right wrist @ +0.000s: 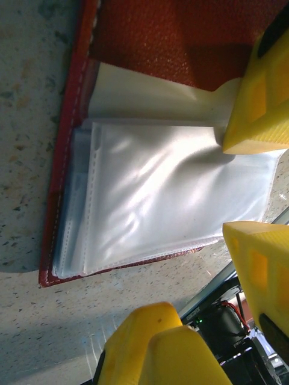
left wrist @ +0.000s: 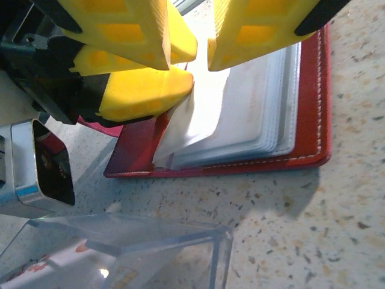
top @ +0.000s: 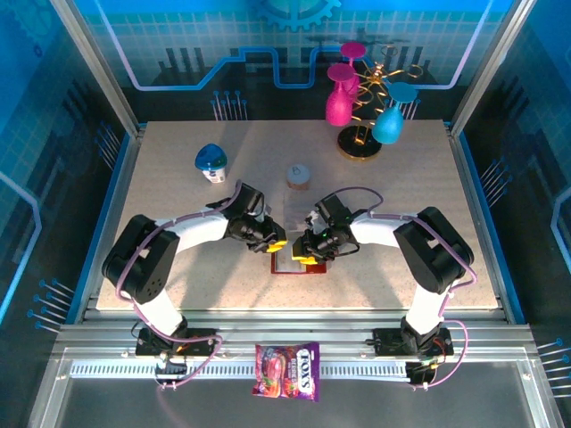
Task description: Take the credit cards out of the card holder
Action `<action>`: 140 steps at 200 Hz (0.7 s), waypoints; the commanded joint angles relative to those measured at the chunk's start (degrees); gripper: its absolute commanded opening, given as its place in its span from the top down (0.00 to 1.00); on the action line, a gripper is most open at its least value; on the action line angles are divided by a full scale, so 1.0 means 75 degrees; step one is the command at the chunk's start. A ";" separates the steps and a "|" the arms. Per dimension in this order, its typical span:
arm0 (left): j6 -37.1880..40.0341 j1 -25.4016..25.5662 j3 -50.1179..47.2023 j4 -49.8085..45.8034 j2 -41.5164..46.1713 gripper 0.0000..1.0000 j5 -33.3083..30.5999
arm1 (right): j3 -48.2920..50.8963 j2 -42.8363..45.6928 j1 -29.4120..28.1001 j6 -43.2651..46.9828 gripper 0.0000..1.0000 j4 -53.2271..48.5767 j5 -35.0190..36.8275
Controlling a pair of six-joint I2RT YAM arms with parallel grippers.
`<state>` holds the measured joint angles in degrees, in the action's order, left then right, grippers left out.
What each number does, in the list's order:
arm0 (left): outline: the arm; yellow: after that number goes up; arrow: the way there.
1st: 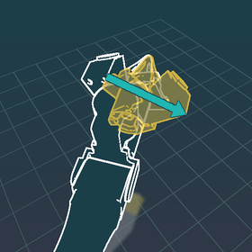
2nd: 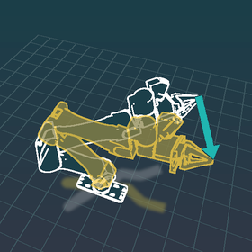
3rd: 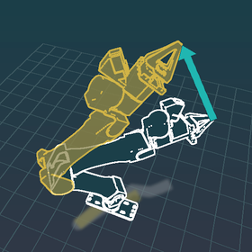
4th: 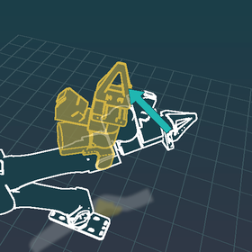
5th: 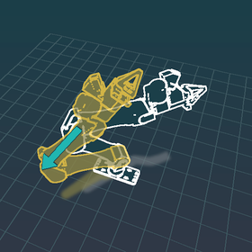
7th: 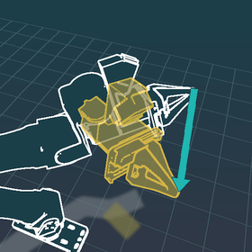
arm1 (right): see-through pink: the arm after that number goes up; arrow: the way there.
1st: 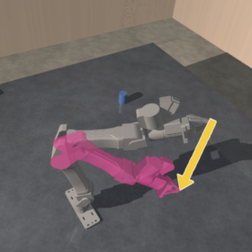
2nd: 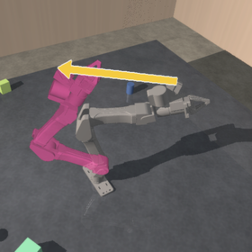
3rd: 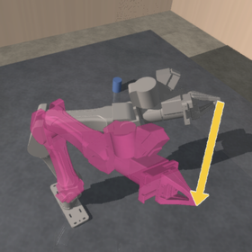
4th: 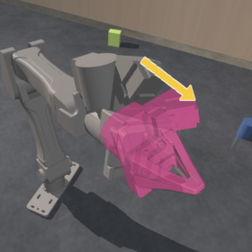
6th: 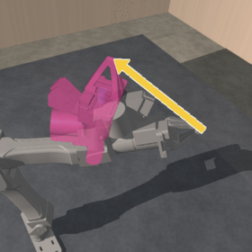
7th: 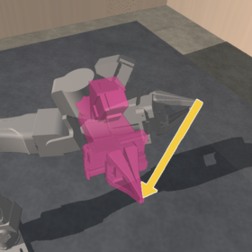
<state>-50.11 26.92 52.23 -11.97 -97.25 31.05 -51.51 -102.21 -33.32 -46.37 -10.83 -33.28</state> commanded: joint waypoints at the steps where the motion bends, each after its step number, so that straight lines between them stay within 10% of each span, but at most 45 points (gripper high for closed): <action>1: -0.0282 0.0035 -0.0184 0.0284 -0.0225 0.76 0.0372 | 0.0106 0.0086 0.0084 -0.0075 0.64 0.0097 -0.0108; 140: -0.0255 0.0167 -0.0029 0.0236 -0.0637 0.75 0.0419 | 0.0387 0.0222 0.0111 -0.0169 0.64 0.0237 -0.0180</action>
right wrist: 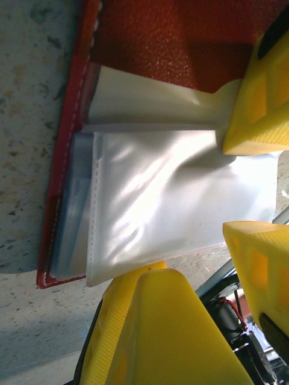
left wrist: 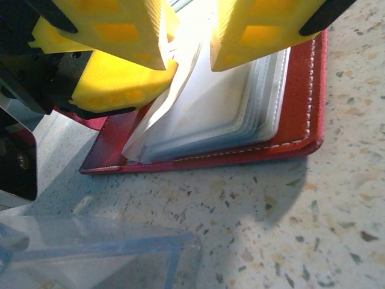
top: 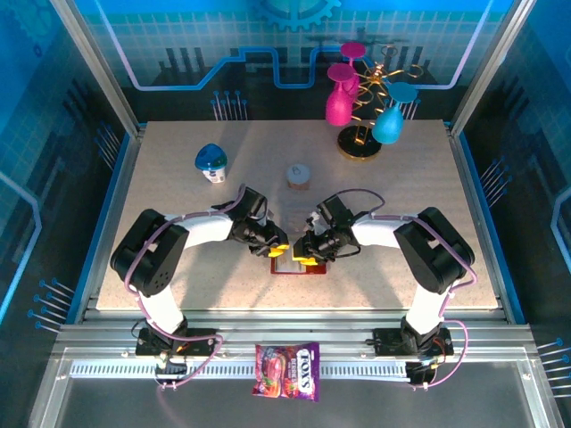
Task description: Take the credit cards out of the card holder
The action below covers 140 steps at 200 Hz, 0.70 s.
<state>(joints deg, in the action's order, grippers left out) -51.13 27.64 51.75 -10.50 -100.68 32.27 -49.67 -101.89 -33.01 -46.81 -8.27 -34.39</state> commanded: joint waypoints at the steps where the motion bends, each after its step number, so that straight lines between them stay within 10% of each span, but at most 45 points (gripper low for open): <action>1: -0.0113 0.0068 0.0036 0.0041 -0.0186 0.75 0.0256 | 0.0142 0.0190 0.0068 -0.0111 0.64 -0.0104 -0.0031; 140: -0.0009 0.0260 0.0556 -0.0354 0.0070 0.76 0.0303 | 0.0052 0.1615 0.0648 0.0260 0.64 -0.1122 0.0264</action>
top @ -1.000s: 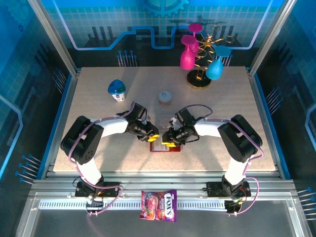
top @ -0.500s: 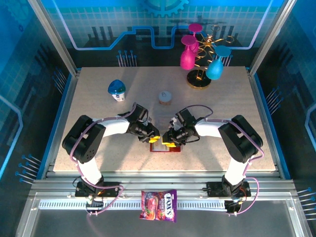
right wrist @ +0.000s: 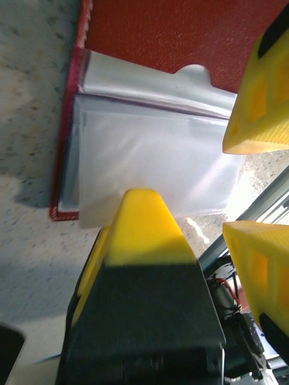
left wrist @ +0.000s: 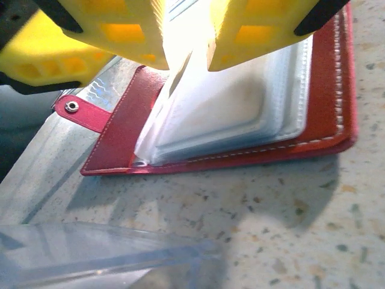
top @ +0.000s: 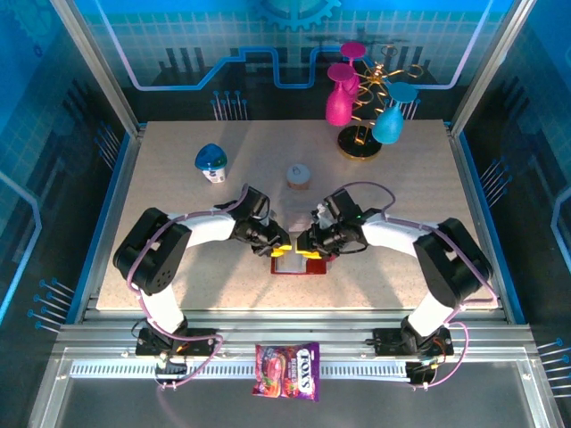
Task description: Take the credit cards out of the card holder
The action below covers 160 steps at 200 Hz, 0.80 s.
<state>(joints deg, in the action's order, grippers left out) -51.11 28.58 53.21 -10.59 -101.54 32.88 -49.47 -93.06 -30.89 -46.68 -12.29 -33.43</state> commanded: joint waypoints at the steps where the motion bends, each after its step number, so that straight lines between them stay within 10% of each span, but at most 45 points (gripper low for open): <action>1: -0.0012 0.0135 0.0371 -0.0350 0.0187 0.76 0.0215 | 0.0024 0.0452 0.0373 0.0251 0.64 -0.0604 0.0134; 160: -0.0224 0.1240 0.1863 -0.0463 -0.0892 0.54 -0.0060 | 0.0385 0.1520 0.1702 0.1230 0.63 -0.1548 -0.0073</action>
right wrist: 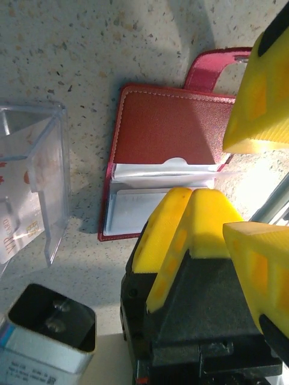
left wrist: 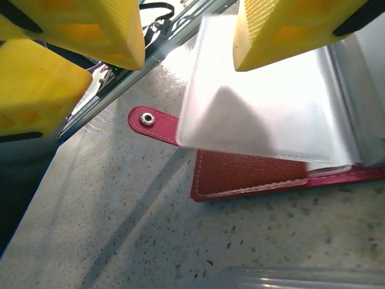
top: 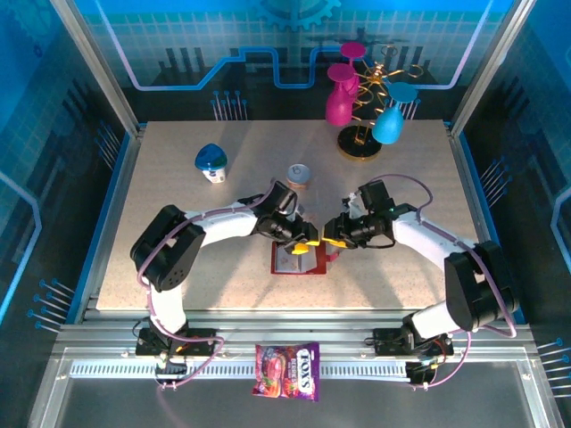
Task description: Take the credit cards out of the card holder
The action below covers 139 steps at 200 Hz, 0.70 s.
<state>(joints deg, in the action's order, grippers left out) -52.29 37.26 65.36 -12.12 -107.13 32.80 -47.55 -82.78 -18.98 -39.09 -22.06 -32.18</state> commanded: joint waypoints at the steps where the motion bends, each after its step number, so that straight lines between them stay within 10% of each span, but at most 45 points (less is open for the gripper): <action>1: -0.0069 0.0083 0.0246 -0.0259 -0.0144 0.54 -0.0049 | 0.0129 0.0151 0.0115 0.0219 0.63 -0.0246 -0.0241; 139: -0.0036 -0.0349 -0.0799 -0.0005 0.0804 0.54 -0.0393 | 0.0281 -0.0176 -0.0468 -0.0444 0.64 0.0496 -0.0262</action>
<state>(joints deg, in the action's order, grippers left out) -52.49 36.05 62.43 -12.60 -104.66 30.83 -46.48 -82.89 -20.49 -40.16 -20.62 -33.47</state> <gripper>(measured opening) 0.456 0.365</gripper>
